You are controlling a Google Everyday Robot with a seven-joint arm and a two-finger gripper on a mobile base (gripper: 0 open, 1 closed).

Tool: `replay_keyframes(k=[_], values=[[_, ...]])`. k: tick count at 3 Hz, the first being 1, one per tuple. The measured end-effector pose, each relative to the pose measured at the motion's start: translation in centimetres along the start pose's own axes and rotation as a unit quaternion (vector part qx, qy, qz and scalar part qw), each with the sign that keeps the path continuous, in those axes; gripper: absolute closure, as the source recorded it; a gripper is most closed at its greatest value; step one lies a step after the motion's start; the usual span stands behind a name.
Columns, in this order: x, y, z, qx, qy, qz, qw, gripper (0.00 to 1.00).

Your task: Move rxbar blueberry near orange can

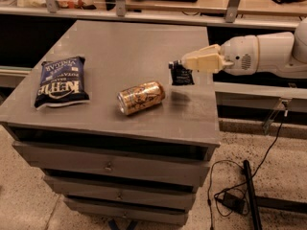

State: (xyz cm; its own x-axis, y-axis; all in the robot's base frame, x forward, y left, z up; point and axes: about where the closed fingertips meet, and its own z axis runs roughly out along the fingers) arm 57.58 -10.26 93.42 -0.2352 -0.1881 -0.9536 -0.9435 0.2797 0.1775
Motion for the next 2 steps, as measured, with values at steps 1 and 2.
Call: replay_keyframes(k=[1, 2], values=[[0.23, 0.39, 0.66, -0.014, -0.004, 0.004, 0.9999, 0.77], [0.34, 0.48, 1.19, -0.017, -0.008, 0.005, 0.9998, 0.53]])
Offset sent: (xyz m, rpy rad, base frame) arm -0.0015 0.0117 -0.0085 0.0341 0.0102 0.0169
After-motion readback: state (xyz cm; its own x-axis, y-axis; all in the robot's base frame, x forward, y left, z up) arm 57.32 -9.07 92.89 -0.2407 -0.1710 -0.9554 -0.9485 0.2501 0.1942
